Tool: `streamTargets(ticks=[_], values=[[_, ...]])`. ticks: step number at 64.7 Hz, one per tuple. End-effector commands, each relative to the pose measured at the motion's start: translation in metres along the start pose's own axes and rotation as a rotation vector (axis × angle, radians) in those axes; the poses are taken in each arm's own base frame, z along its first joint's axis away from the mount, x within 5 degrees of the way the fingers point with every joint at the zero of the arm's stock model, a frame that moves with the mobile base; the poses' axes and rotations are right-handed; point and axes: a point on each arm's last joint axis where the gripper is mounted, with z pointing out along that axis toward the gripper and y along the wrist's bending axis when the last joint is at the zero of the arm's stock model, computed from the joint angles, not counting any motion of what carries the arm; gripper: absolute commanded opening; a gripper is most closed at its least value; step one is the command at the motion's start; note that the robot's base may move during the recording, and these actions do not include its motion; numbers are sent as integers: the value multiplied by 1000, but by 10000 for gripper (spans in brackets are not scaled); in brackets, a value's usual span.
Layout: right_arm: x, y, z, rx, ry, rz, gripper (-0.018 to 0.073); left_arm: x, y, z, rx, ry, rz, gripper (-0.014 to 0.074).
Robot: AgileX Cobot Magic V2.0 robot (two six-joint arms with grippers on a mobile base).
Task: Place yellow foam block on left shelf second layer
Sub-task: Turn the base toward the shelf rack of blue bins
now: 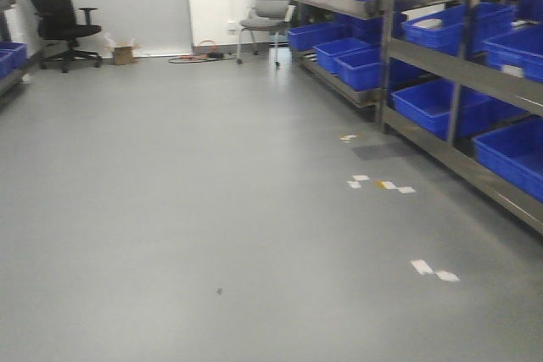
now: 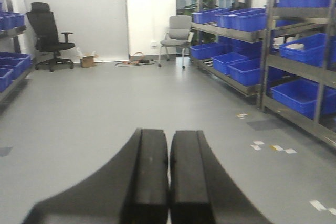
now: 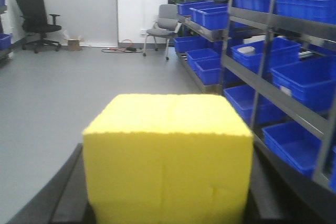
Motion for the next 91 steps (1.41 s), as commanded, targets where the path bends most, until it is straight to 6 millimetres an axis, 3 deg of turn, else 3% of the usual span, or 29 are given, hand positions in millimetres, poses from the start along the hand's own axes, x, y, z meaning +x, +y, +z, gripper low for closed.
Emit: streamTargets(ticks=[1, 91], values=[[-18, 1, 0, -2, -112, -18, 425, 1, 0, -1, 3, -73, -9, 124], [-18, 1, 0, -2, -112, -18, 425, 1, 0, -1, 2, -71, -9, 124]])
